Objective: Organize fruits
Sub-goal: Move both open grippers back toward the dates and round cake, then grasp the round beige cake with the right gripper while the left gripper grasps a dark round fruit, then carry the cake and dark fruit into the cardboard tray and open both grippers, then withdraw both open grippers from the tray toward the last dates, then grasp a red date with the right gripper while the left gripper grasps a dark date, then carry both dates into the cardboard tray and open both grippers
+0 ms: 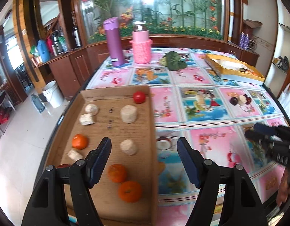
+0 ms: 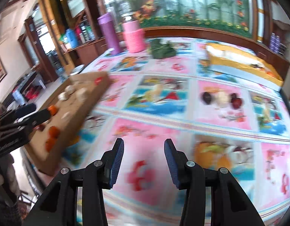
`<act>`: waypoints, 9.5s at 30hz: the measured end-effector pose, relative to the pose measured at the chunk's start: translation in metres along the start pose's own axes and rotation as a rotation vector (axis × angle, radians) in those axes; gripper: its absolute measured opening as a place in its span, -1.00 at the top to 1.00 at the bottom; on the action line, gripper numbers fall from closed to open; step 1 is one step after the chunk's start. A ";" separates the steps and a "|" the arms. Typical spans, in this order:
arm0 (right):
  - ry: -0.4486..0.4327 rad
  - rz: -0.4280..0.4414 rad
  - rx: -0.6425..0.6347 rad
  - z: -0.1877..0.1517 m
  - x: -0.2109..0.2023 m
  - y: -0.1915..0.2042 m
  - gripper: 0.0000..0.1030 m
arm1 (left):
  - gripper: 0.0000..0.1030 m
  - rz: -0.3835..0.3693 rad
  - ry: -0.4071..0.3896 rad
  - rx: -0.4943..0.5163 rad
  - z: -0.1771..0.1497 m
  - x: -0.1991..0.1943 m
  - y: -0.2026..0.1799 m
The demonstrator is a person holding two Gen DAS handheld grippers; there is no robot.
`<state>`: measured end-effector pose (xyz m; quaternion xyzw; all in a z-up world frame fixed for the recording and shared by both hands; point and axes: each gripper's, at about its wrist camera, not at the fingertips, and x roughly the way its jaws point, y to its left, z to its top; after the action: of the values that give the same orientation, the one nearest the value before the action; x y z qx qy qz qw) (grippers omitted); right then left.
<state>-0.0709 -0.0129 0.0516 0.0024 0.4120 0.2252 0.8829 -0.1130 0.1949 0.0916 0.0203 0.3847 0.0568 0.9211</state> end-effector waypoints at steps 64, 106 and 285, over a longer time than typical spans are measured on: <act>-0.136 -0.012 0.462 0.042 0.020 -0.196 0.35 | 0.25 -0.307 0.120 0.304 0.078 0.164 -0.235; 0.068 0.278 -0.170 0.042 0.073 0.148 0.33 | 0.53 0.044 0.074 -0.220 -0.070 0.023 0.139; -0.138 -0.228 0.328 0.035 0.008 -0.195 0.34 | 0.54 -0.363 0.108 0.234 0.097 0.133 -0.216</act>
<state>0.0362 -0.1782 0.0323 0.1148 0.3791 0.0533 0.9167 0.0676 -0.0032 0.0487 0.0543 0.4349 -0.1542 0.8855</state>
